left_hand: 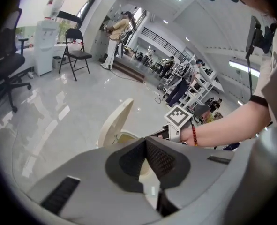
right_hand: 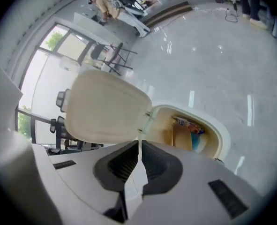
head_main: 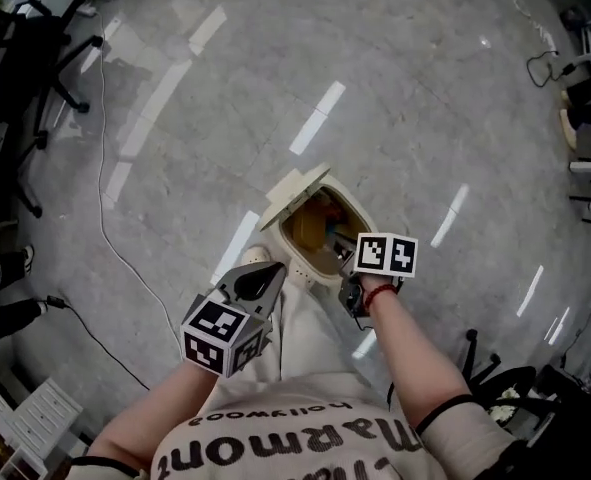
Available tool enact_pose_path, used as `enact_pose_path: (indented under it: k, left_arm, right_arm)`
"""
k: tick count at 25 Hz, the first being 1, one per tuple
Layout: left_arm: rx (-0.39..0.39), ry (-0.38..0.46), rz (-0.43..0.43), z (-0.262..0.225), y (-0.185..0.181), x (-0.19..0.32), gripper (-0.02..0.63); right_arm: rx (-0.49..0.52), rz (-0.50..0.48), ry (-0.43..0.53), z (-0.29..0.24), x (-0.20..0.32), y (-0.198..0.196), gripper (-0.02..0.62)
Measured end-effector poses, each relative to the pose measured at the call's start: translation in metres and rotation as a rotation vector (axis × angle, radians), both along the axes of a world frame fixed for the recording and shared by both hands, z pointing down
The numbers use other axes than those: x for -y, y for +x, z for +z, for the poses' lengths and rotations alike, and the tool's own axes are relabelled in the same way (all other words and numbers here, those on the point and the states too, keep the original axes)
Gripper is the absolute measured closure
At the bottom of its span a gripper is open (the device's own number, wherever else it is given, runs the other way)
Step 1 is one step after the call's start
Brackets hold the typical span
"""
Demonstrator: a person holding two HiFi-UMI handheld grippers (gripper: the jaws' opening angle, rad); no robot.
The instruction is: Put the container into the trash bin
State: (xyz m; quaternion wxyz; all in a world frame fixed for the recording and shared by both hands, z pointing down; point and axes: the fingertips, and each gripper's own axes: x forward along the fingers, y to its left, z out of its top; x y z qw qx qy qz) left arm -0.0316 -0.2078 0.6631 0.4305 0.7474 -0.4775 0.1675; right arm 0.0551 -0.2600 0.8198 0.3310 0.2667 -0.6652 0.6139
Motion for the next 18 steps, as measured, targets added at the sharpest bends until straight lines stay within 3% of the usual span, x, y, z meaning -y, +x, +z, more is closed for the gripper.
enact_pose_path:
  k: [6, 14, 18]
  left_arm:
    - [0.009, 0.088, -0.018, -0.074, 0.015, 0.009, 0.604]
    - [0.034, 0.252, -0.053, -0.133, 0.016, 0.046, 0.606]
    - [0.024, 0.333, -0.076, -0.172, 0.0, 0.06, 0.606]
  right_arm:
    - [0.079, -0.009, 0.139, -0.107, 0.006, 0.015, 0.574]
    - [0.098, -0.052, 0.53, -0.234, 0.066, 0.02, 0.581]
    - [0.136, -0.071, 0.68, -0.296, 0.08, 0.015, 0.581]
